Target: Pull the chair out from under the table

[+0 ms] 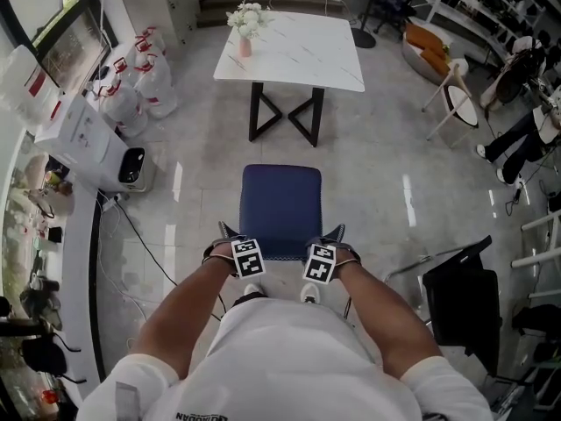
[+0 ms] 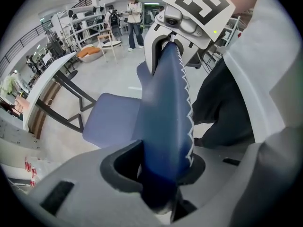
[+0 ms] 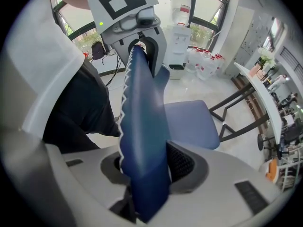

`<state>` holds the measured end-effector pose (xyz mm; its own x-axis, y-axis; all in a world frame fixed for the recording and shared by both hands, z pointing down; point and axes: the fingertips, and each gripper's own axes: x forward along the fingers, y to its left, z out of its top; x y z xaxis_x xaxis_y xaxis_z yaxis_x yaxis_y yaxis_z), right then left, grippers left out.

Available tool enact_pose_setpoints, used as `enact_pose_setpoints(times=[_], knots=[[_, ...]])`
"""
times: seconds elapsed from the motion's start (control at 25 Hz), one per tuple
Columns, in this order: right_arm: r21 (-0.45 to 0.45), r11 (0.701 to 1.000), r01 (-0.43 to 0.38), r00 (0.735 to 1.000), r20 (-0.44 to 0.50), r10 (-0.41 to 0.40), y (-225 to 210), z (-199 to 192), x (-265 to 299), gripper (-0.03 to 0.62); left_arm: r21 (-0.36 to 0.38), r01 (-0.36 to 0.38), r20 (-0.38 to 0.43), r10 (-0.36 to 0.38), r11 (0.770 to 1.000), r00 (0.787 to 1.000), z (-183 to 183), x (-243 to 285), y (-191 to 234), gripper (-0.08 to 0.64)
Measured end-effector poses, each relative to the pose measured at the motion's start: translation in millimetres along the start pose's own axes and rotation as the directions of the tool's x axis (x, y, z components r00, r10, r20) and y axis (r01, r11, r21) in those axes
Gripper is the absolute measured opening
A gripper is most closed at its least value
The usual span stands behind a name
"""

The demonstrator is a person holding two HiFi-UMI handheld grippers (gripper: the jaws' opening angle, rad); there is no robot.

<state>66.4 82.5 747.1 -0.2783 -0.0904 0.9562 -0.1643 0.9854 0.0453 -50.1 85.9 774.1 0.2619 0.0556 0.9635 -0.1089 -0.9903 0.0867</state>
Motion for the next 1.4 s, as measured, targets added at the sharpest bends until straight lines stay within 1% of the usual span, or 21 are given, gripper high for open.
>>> enact_pose_setpoints(times=[0.08,0.2,0.28,0.36,0.44,0.48,0.56,0.64,0.68,0.72,0.76,0.8,0.84,0.88,0.92,0.96,1.08,1.2,1.24,1.32,1.4], knots=[[-0.018,1.0,0.005,1.0,0.0,-0.005,0,0,-1,0.167,-0.011,0.001,0.012,-0.001,1.0,1.0,1,0,-1,0.15],[-0.065,0.998,0.015,1.0,0.009,-0.014,4,-3,-9,0.166,-0.037,0.014,0.044,-0.013,0.999,0.999,7,-4,-6,0.181],[-0.092,0.996,0.018,1.0,0.014,-0.017,6,-4,-21,0.169,-0.027,0.031,0.073,-0.029,0.999,0.997,10,-13,-8,0.184],[-0.095,0.995,0.01,1.0,0.026,-0.008,8,-3,-36,0.164,-0.021,0.061,0.119,-0.058,0.998,0.991,15,-29,-12,0.184],[-0.04,0.999,-0.027,0.998,0.049,0.029,11,-2,-54,0.161,-0.049,0.101,0.215,-0.088,0.994,0.973,26,-56,-16,0.184],[0.018,0.998,-0.055,0.996,0.076,0.053,13,-1,-63,0.169,-0.076,0.114,0.286,-0.088,0.991,0.954,36,-75,-15,0.184],[0.174,0.979,-0.101,0.983,0.172,0.071,11,3,-83,0.169,-0.141,0.128,0.431,-0.056,0.982,0.901,58,-112,-9,0.186],[0.315,0.943,-0.108,0.961,0.278,0.017,2,8,-102,0.163,-0.217,0.112,0.528,0.02,0.97,0.849,71,-139,1,0.186],[0.366,0.926,-0.094,0.947,0.319,-0.03,-5,12,-112,0.159,-0.274,0.091,0.55,0.079,0.957,0.831,73,-150,9,0.183],[0.409,0.91,-0.071,0.933,0.35,-0.085,-14,17,-123,0.152,-0.347,0.066,0.558,0.15,0.935,0.816,73,-160,19,0.175],[0.443,0.895,-0.046,0.917,0.374,-0.138,-23,23,-134,0.147,-0.429,0.048,0.557,0.223,0.902,0.8,71,-169,30,0.166],[0.468,0.883,-0.025,0.9,0.395,-0.184,-30,28,-145,0.146,-0.507,0.041,0.556,0.29,0.861,0.779,69,-178,39,0.163],[0.483,0.875,-0.01,0.883,0.416,-0.219,-36,33,-156,0.144,-0.565,0.047,0.562,0.343,0.824,0.753,70,-187,45,0.161],[0.49,0.871,0.004,0.863,0.438,-0.25,-41,39,-168,0.144,-0.597,0.054,0.575,0.38,0.8,0.724,72,-198,49,0.161],[0.493,0.87,0.019,0.843,0.46,-0.279,-47,46,-181,0.143,-0.608,0.055,0.591,0.405,0.792,0.698,77,-208,51,0.161],[0.493,0.869,0.036,0.82,0.482,-0.308,-54,53,-193,0.14,-0.603,0.045,0.604,0.419,0.797,0.678,82,-218,51,0.16],[0.496,0.865,0.074,0.739,0.555,-0.382,-69,74,-230,0.133,-0.547,-0.007,0.645,0.426,0.837,0.634,100,-246,47,0.158],[0.509,0.856,0.088,0.657,0.616,-0.434,-77,90,-265,0.133,-0.503,-0.064,0.692,0.447,0.862,0.566,117,-282,45,0.15],[0.512,0.854,0.091,0.638,0.629,-0.445,-79,94,-275,0.133,-0.497,-0.086,0.705,0.46,0.863,0.539,122,-295,46,0.146],[0.518,0.85,0.101,0.618,0.637,-0.461,-84,101,-289,0.133,-0.493,-0.114,0.73,0.481,0.863,0.485,128,-320,49,0.14],[0.529,0.842,0.106,0.592,0.646,-0.481,-89,105,-302,0.133,-0.494,-0.122,0.749,0.493,0.861,0.442,132,-339,49,0.13]])
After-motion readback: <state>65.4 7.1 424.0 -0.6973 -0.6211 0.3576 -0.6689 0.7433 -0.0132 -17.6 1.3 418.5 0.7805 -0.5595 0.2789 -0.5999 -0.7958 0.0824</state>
